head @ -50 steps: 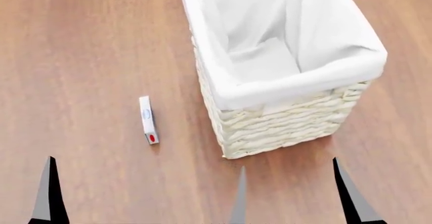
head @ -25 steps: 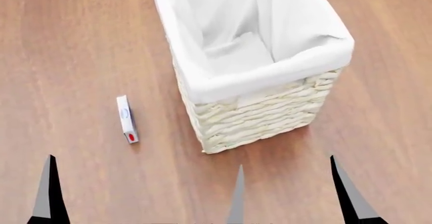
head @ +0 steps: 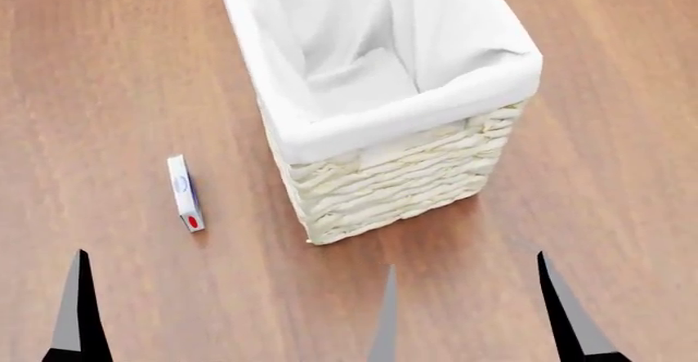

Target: Pick up the alphabet soup and the cream cheese box, and put them in the basket.

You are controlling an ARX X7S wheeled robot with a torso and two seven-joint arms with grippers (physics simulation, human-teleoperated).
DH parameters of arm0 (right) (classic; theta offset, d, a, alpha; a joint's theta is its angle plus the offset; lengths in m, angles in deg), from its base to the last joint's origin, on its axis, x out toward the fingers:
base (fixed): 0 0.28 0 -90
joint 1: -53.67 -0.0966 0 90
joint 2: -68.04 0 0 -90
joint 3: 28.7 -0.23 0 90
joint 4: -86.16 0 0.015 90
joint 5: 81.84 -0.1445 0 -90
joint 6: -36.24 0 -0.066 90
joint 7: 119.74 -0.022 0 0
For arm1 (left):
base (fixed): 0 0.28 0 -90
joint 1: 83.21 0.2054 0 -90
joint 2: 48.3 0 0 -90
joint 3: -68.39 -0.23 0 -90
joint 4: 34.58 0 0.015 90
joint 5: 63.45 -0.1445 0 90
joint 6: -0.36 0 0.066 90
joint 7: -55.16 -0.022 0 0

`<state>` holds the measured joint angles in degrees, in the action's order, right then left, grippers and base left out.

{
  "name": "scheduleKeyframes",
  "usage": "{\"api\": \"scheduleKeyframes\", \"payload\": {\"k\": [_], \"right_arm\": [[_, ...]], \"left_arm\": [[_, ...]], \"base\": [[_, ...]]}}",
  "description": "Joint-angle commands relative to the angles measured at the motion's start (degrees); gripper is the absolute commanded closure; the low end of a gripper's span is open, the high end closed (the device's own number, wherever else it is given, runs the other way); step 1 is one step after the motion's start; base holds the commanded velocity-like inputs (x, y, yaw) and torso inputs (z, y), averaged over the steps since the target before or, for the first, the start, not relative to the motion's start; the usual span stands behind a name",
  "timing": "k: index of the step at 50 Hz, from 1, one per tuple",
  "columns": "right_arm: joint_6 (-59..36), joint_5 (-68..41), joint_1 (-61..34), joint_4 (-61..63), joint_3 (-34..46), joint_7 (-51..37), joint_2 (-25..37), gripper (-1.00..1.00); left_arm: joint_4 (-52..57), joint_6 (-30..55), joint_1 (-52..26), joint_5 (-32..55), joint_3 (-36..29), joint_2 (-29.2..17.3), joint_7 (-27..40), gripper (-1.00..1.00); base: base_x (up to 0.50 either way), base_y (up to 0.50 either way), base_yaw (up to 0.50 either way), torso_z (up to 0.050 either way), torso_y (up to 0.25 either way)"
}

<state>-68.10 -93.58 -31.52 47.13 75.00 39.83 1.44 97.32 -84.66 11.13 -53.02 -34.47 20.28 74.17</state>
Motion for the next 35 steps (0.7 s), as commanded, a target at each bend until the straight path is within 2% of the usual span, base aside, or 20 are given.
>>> {"api": "scheduleKeyframes", "payload": {"k": [1, 2, 4, 7, 11, 14, 20, 35], "right_arm": [[-8.5, -4.8, 0.2, 6.9, -2.1, -2.5, 1.0, -1.0], [-8.8, -3.2, 0.8, 7.1, -1.2, -3.0, 1.4, -1.0], [-8.6, -11.4, -2.4, 9.0, 3.4, -14.4, 10.4, -1.0], [-5.9, -16.4, -5.9, 9.0, 11.2, -24.5, 18.4, -1.0], [-4.7, -20.9, -10.7, 9.0, 17.9, -32.1, 23.5, -1.0], [-5.9, -27.1, -13.2, 8.8, 20.2, -35.5, 24.3, -1.0], [-6.2, -31.2, -13.9, 8.4, 19.7, -37.6, 25.5, -1.0], [-2.7, -31.6, -10.1, 4.6, 22.0, -35.5, 25.4, -1.0]], "left_arm": [[-1.2, -1.2, 0.0, 0.6, 0.1, 0.0, -0.1, -1.0], [-1.2, -1.3, 0.1, 0.5, 0.1, -0.1, -0.1, -1.0], [-1.8, -2.0, 0.3, 0.7, 0.1, 0.0, -0.3, -1.0], [-2.1, -2.0, 0.1, 1.2, 0.4, -0.2, -0.3, -1.0], [-2.9, -2.5, 0.0, 1.2, 0.1, 0.0, -0.5, -1.0], [-2.8, -2.3, -0.1, 1.4, 0.2, -0.1, -0.3, -1.0], [-3.1, -2.4, -0.2, 1.5, 0.3, -0.2, -0.2, -1.0], [-4.4, -3.0, -0.6, 1.9, -0.4, 0.0, -0.4, -1.0]], "base": [[0.0, 0.0, 0.0, 0.0, 0.0], [0.0, 0.0, 0.0, 0.0, 0.0], [0.0, 0.0, 0.0, 0.0, 0.0], [0.0, 0.0, 0.0, 0.0, 0.0], [0.0, 0.0, 0.0, 0.0, 0.0], [0.0, 0.0, 0.0, 0.0, 0.0], [0.0, 0.0, 0.0, 0.0, 0.0], [0.0, 0.0, 0.0, 0.0, 0.0]]}}
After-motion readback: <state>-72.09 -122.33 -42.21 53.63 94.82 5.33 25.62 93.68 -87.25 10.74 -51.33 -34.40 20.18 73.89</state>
